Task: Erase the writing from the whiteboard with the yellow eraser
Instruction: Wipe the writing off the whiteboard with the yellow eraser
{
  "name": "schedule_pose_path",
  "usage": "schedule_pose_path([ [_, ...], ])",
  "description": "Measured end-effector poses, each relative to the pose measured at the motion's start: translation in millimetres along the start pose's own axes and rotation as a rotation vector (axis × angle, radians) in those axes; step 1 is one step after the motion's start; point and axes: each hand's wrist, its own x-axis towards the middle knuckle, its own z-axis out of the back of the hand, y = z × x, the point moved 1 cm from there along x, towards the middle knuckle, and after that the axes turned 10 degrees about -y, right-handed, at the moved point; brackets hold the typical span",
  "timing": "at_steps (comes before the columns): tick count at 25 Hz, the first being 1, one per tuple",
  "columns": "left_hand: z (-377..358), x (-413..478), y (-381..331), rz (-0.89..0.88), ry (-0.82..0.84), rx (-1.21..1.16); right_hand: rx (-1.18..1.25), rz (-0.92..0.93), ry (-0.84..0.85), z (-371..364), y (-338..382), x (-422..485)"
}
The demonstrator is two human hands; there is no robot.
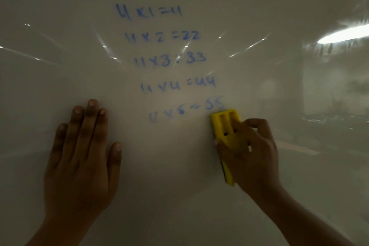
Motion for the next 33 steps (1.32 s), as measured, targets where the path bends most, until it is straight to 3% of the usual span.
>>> schedule_pose_path([
  [3, 0.8, 0.3, 0.6, -0.003, 0.004, -0.012, -0.033, 0.208, 0.167, -0.8, 3.9, -15.0],
  [7, 0.0, 0.0, -1.0, 0.004, -0.001, -0.018, -0.031, -0.126, -0.046, 10.9, -19.8, 8.5],
  [8, 0.2, -0.1, -1.3, 0.000, -0.004, -0.020, -0.016, -0.117, -0.044, 8.3, -19.1, 7.0],
  [12, 0.0, -0.2, 0.7, -0.009, -0.003, -0.025, -0.038, 0.147, 0.139, 5.6, -16.6, -21.7],
  [16, -1.0, -0.7, 0.2, -0.005, 0.002, -0.026, -0.024, -0.129, -0.023, 15.1, -27.1, -10.7],
  [21, -1.2, -0.5, 1.2, 0.002, 0.002, -0.026, -0.070, 0.117, 0.156, 11.0, -14.1, -31.3],
  [25, -1.5, -1.4, 0.0, -0.001, -0.002, 0.006, -0.046, -0.172, -0.076, 10.6, -17.5, 21.0],
  [27, -1.0, -1.2, -0.5, 0.001, 0.001, 0.020, -0.049, -0.076, -0.071, -2.8, 6.1, 31.6],
  [30, -0.6, 0.1, 1.6, -0.001, 0.016, 0.037, -0.079, 0.202, 0.092, -15.3, 34.6, 13.5],
  [33, 0.2, 0.3, 1.4, -0.007, 0.025, 0.048, -0.117, 0.162, 0.094, -6.9, 26.4, 15.9],
])
